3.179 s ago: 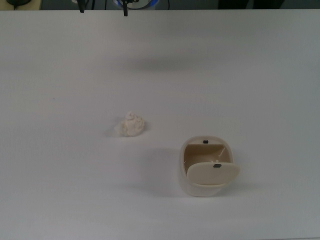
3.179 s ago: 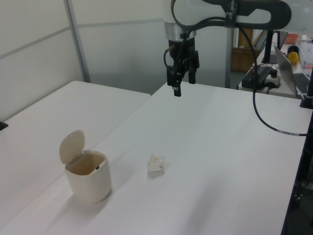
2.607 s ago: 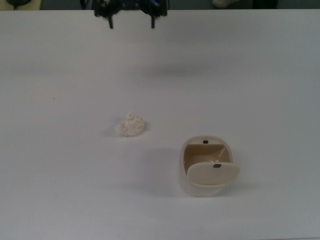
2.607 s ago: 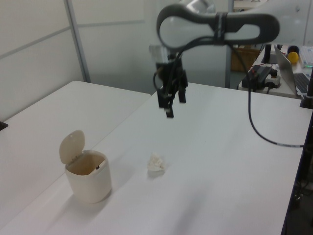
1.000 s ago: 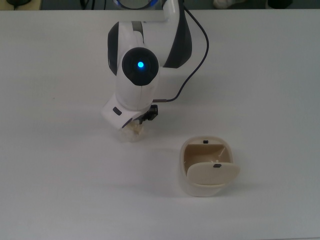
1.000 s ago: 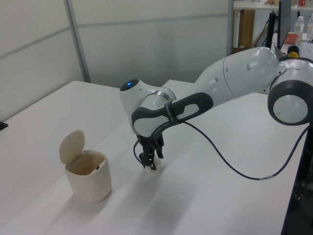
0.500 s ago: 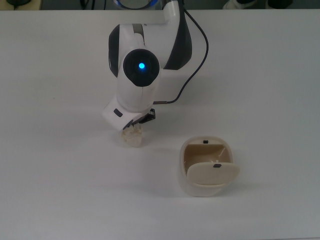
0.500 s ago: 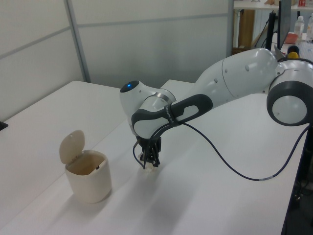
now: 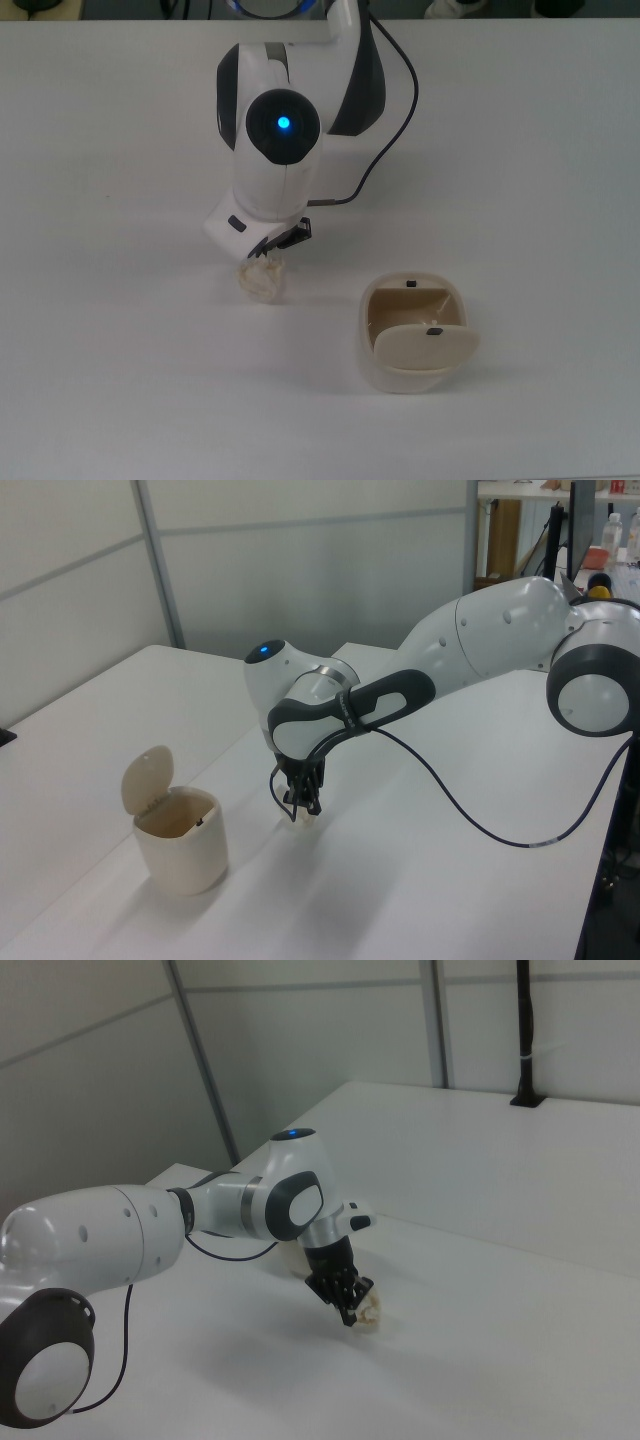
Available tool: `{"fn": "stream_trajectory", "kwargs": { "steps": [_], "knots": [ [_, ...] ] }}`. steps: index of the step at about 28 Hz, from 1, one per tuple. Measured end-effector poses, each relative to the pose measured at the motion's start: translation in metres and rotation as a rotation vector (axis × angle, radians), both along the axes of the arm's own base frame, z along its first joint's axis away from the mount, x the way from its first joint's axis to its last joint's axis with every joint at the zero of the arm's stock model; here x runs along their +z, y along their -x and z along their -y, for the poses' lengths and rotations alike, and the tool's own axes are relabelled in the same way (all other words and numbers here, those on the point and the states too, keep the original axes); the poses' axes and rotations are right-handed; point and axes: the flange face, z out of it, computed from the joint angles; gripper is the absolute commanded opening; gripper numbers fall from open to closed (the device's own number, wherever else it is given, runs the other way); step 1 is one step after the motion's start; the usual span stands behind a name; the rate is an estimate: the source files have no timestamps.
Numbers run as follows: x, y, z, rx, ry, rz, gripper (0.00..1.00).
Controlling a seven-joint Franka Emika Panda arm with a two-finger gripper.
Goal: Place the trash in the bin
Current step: 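Close the gripper on the paper ball and lift it, then carry the paper ball over the open cream bin, then lower the gripper into the bin and open it to release the paper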
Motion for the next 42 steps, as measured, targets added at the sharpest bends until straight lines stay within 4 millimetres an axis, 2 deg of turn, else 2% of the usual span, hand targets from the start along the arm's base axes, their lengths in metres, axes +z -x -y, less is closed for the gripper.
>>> {"fn": "stream_trajectory", "kwargs": {
  "steps": [7,16,18,23,29,41,42],
  "knots": [
    [0.037,0.0,-0.02,0.03,-0.01,0.057,0.0],
    [0.106,0.005,-0.061,0.079,-0.024,0.169,0.0],
    [0.122,0.003,-0.069,0.073,-0.035,0.225,0.0],
    [0.143,-0.006,-0.09,0.08,-0.074,0.384,0.0],
    [0.148,-0.014,-0.11,0.105,-0.113,0.512,0.0],
    [0.123,-0.015,-0.138,0.137,-0.129,0.49,0.0],
    [0.12,-0.015,-0.14,0.14,-0.131,0.486,0.08]
  ]
}}
